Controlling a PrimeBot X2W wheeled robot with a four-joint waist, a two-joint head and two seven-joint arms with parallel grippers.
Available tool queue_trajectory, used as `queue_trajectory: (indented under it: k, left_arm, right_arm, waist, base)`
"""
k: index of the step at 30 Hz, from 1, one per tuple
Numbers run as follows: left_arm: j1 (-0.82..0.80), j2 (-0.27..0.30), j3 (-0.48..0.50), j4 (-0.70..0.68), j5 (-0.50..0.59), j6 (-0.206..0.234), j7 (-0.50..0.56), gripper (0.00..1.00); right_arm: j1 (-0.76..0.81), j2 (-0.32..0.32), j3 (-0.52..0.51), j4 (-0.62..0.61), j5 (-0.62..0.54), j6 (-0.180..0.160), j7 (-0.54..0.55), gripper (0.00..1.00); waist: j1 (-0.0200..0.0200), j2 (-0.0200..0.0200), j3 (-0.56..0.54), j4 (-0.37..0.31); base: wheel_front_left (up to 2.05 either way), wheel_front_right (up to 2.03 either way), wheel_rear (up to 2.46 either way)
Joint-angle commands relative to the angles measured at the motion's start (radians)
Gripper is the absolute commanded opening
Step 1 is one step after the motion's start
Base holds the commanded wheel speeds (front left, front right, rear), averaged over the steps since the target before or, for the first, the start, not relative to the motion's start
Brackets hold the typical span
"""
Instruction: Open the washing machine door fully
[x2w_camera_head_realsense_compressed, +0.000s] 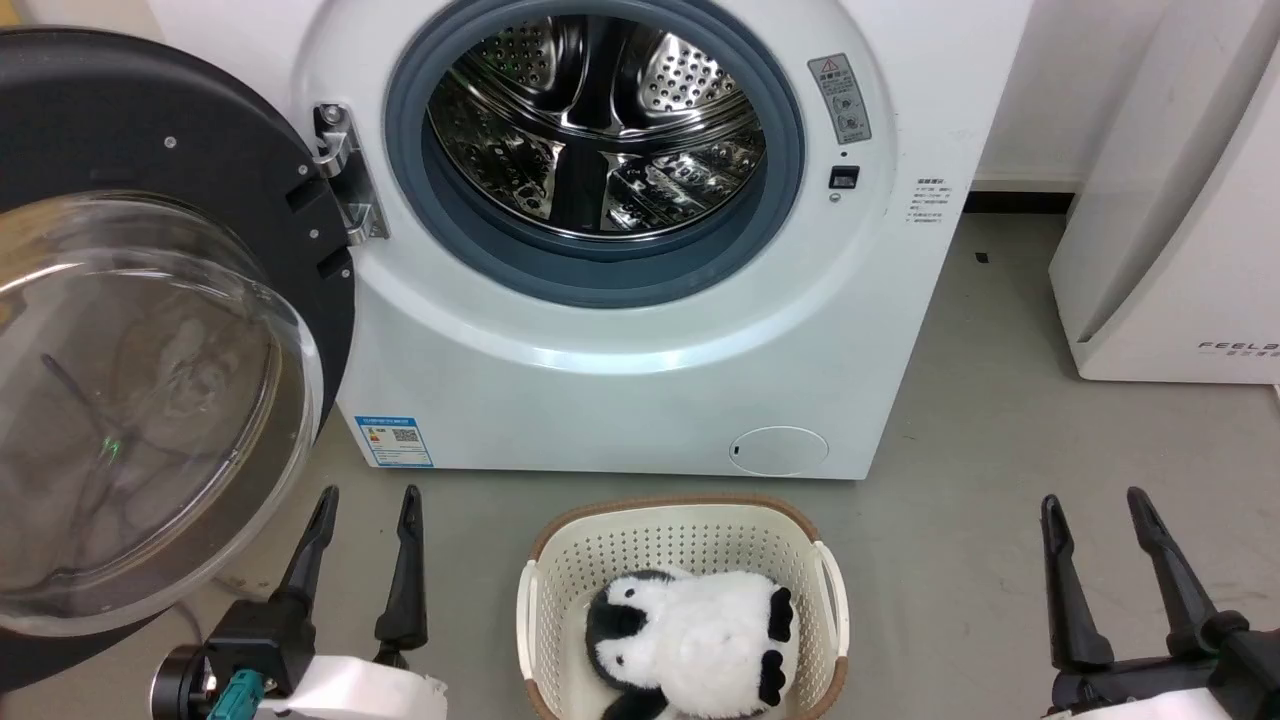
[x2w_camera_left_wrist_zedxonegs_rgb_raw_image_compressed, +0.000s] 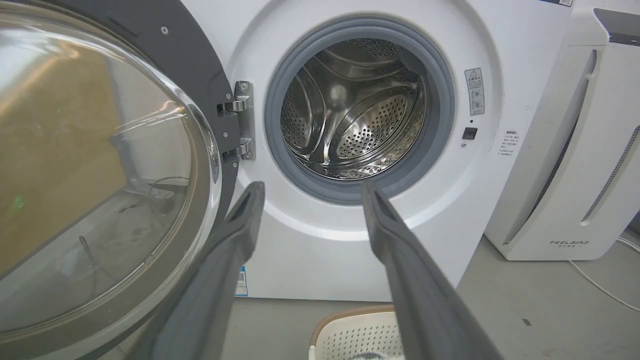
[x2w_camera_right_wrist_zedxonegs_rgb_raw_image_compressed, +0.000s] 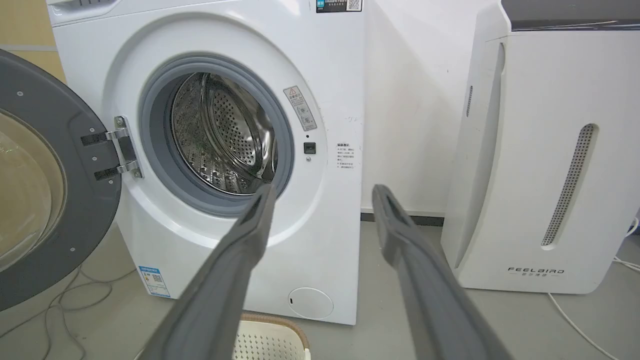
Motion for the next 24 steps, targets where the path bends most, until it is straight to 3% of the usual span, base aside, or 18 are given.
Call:
queue_trajectory:
  k: [1,3,4,24]
  left_arm:
    - [0.016,0.000,0.002,0.006,-0.006,0.009,0.002,1.00]
    - [0.021,0.000,0.003,0.017,-0.012,0.014,0.002,1.00]
    - [0.010,0.000,0.001,0.018,-0.008,0.011,0.000,0.00]
    - [0.009,0.000,-0.004,0.004,0.010,0.019,0.036,0.00]
  right_arm:
    - [0.016,0.003,0.005,0.005,0.007,0.001,-0.005,1.00]
    - [0.016,0.003,0.010,0.011,0.007,0.001,-0.005,1.00]
    - [0.001,0.000,0.009,0.009,0.003,0.000,0.000,0.00]
    - [-0.014,0.000,0.019,0.017,-0.010,0.000,0.036,0.00]
  waist:
    - [0.0001,0.0000,0.001,-0.003]
    - [0.0001,0.0000,0.002,-0.007]
    - [0.0001,0.0000,0.002,-0.007]
    - [0.0001,0.0000,0.001,-0.013]
  base:
    - [0.00,0.00,0.00]
    - [0.00,0.00,0.00]
    - [0.00,0.00,0.00]
    - [0.00,0.00,0.00]
